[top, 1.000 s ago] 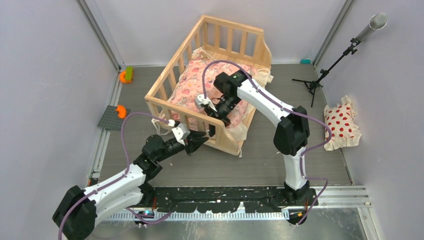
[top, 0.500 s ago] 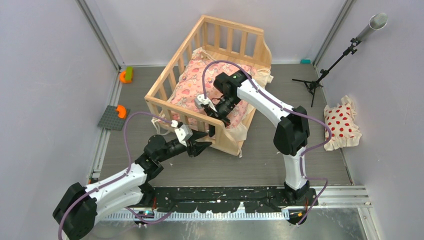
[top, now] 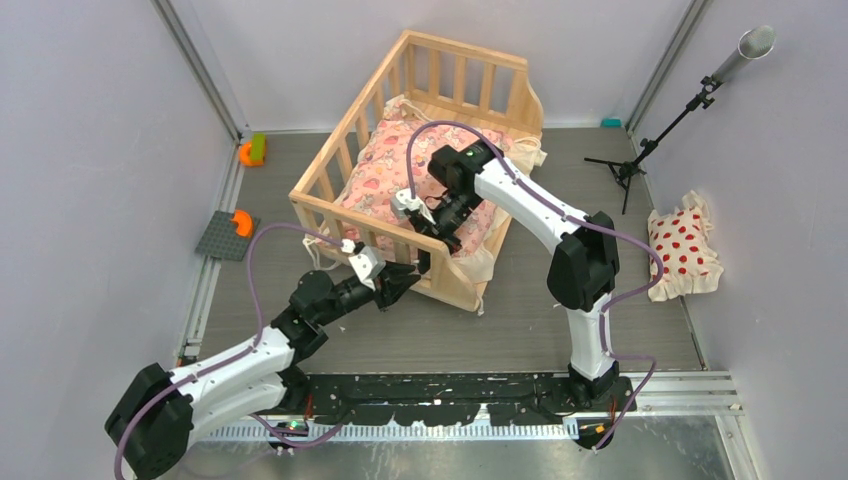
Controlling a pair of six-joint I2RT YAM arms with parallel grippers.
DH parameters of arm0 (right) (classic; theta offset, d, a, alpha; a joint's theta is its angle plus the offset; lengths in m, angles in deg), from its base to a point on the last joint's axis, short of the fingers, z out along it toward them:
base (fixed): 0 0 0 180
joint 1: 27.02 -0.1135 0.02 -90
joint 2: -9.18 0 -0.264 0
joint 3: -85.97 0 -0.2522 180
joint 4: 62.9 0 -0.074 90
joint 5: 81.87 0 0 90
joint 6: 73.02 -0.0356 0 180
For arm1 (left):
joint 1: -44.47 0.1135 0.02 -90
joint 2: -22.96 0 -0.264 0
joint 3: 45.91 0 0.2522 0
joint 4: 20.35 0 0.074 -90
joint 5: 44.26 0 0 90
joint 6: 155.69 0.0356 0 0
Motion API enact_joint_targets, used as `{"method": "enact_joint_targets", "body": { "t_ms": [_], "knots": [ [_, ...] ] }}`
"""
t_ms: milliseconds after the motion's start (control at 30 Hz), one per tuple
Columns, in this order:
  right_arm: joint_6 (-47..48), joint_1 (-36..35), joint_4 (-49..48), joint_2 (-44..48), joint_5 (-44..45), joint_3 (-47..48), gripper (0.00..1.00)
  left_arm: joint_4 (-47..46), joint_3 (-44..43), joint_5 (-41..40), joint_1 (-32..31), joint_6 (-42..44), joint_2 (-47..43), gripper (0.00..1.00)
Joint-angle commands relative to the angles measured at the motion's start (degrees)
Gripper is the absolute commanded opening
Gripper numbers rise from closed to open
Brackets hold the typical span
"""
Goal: Set up the pet bed
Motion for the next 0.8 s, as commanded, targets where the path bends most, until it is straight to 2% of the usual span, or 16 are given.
{"method": "enact_joint_targets", "body": {
  "t_ms": [0, 267, 367, 600, 767],
  "knots": [
    [6.2, -2.2, 13.0, 3.8, -2.7, 0.1, 0.01, -1.6, -1.5, -9.2, 0.9, 1.7, -1.4, 0.33],
    [6.5, -3.6, 14.3, 3.6, -1.9, 0.7, 0.01, 4.1, -1.8, -13.1, 0.5, 4.2, -4.4, 0.53],
    [5.0, -4.9, 13.0, 3.4, -1.6, 1.4, 0.01, 6.5, -1.4, -15.7, 0.5, 4.3, -6.5, 0.54],
    [-4.0, -9.3, 2.4, 4.5, 1.4, 0.5, 0.01, 11.1, 0.8, -17.1, 0.5, 3.9, -13.6, 0.56],
    [-3.4, -11.3, 1.8, 3.7, 2.6, 2.5, 0.01, 14.2, 1.5, -18.8, 0.5, 4.9, -17.7, 0.57]
  ]
}}
